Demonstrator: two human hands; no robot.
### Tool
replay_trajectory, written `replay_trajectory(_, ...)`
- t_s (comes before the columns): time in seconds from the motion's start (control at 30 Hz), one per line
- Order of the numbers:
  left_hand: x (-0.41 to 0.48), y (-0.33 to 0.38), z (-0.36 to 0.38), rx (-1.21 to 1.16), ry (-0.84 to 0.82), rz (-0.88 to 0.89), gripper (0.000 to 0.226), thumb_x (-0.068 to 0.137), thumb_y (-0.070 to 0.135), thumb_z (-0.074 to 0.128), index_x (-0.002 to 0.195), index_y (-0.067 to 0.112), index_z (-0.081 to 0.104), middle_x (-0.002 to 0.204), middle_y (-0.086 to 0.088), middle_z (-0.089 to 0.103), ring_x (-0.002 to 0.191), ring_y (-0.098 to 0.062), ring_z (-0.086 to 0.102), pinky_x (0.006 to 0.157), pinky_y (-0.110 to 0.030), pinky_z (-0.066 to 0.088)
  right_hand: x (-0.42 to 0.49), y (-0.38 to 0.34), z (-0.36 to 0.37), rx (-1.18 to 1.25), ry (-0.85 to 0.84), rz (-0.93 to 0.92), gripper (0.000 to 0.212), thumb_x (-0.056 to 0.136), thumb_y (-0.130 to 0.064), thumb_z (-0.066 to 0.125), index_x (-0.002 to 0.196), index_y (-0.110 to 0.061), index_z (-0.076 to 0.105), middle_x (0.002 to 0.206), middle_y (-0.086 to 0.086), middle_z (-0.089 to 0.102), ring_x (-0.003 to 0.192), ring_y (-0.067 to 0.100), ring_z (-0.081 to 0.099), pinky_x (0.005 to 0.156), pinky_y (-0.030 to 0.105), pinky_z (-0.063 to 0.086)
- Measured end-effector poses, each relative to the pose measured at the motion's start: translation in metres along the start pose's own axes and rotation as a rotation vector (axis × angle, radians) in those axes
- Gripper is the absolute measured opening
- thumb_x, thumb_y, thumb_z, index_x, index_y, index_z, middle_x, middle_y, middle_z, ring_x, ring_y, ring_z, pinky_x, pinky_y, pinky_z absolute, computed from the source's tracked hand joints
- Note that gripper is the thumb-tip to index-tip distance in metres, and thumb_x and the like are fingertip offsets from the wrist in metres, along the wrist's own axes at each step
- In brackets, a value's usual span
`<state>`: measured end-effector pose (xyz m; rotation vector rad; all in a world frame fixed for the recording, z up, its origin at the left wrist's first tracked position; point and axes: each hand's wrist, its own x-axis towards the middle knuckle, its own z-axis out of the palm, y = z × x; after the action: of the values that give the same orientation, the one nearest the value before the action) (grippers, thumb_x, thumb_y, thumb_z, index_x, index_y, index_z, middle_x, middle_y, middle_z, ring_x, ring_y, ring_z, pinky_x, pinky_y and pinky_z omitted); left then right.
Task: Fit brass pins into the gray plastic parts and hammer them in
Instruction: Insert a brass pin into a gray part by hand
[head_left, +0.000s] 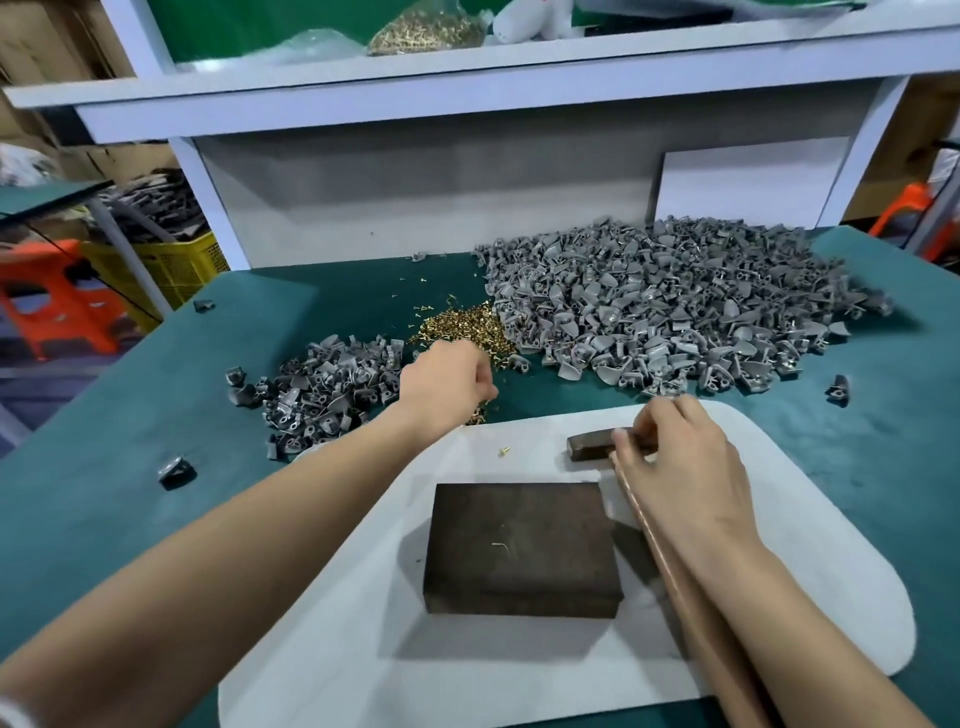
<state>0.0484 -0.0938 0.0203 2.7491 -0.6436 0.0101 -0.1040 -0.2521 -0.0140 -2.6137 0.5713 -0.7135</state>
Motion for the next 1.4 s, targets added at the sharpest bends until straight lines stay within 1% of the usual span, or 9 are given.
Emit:
replay_trajectory(0.2,-0.039,0.039,-0.005,-0.695,-0.120,0.097,0.010,0.085,0.023,0.069,0.078,0.019,0.073,0.076,0.001,0.070,0.069,-0.004,0.061,0.067,-0.024,0.053,-0.005,-0.013,0.004,0.514,0.117,-0.219,0.016,0.079,-0.006,0.073,0.090,-0.014,0.065,0.079,-0.003,0.063,0.072,0.004,0.059,0.068,0.003,0.040)
replay_trajectory(0.37,-0.064,0.058,-0.002,-1.003,-0.286,-0.006,0.013,0.090,0.018,0.064,0.077,0.016,0.068,0.076,-0.002,0.064,0.076,-0.011,0.061,0.062,-0.020,0.050,-0.007,-0.010,0.001,0.585,0.203,-0.263,0.015,0.077,0.000,0.073,0.081,-0.013,0.067,0.073,-0.004,0.066,0.068,0.003,0.063,0.064,0.010,0.047)
replay_trajectory(0.47,-0.060,0.046,-0.004,-0.864,-0.230,0.057,0.015,0.090,0.022,0.063,0.078,0.018,0.070,0.078,0.000,0.068,0.074,-0.009,0.065,0.066,-0.025,0.053,-0.007,-0.011,0.000,0.531,0.202,-0.311,0.014,0.076,0.002,0.074,0.078,-0.010,0.066,0.073,-0.004,0.064,0.070,0.005,0.059,0.067,0.005,0.042)
replay_trajectory(0.6,-0.032,-0.005,-0.015,-0.077,0.246,0.159,0.015,0.091,0.024,0.055,0.091,0.019,0.070,0.094,0.001,0.069,0.090,-0.019,0.061,0.078,-0.033,0.051,-0.008,-0.012,0.000,0.558,0.172,-0.287,0.017,0.075,0.004,0.072,0.075,-0.012,0.066,0.071,-0.003,0.064,0.068,0.009,0.059,0.065,0.011,0.045)
replay_trajectory(0.77,-0.010,-0.074,-0.008,0.417,0.066,-0.031,0.022,0.091,0.006,0.055,0.112,0.005,0.059,0.112,-0.014,0.054,0.101,-0.034,0.055,0.078,-0.042,0.048,-0.008,-0.013,0.000,0.538,0.144,-0.284,0.018,0.073,0.004,0.071,0.073,-0.013,0.064,0.069,-0.003,0.062,0.064,0.012,0.057,0.062,0.021,0.047)
replay_trajectory(0.9,-0.003,-0.081,-0.003,0.349,0.077,-0.006,0.018,0.084,-0.014,0.049,0.091,-0.002,0.060,0.093,-0.018,0.061,0.078,-0.032,0.058,0.065,-0.036,0.047,-0.008,-0.012,0.000,0.550,0.121,-0.251,0.017,0.073,0.003,0.070,0.072,-0.012,0.064,0.068,-0.002,0.062,0.062,0.013,0.057,0.061,0.024,0.047)
replay_trajectory(1.1,-0.007,-0.066,-0.017,0.070,0.103,0.085,0.015,0.086,-0.006,0.054,0.088,0.000,0.067,0.105,-0.016,0.061,0.091,-0.028,0.060,0.081,-0.031,0.050,-0.008,-0.013,-0.002,0.601,0.083,-0.166,0.018,0.073,0.003,0.069,0.071,-0.014,0.064,0.066,-0.004,0.064,0.063,0.012,0.059,0.063,0.023,0.047)
replay_trajectory(1.2,-0.041,-0.025,-0.030,-0.285,0.136,0.366,0.015,0.086,0.003,0.064,0.082,0.017,0.063,0.099,0.000,0.067,0.082,-0.002,0.061,0.068,-0.008,0.041,-0.008,-0.014,-0.002,0.811,-0.041,-0.063,0.023,0.077,0.005,0.066,0.069,-0.016,0.062,0.063,0.003,0.063,0.056,0.016,0.060,0.057,0.026,0.050)
replay_trajectory(1.4,-0.107,0.019,0.002,-0.531,0.069,0.525,0.010,0.085,0.008,0.066,0.087,0.017,0.063,0.081,0.016,0.062,0.078,0.007,0.056,0.074,-0.005,0.037,-0.013,-0.021,-0.007,1.243,-0.320,0.006,0.028,0.086,0.009,0.057,0.070,-0.013,0.063,0.065,0.010,0.059,0.057,0.018,0.063,0.054,0.026,0.053)
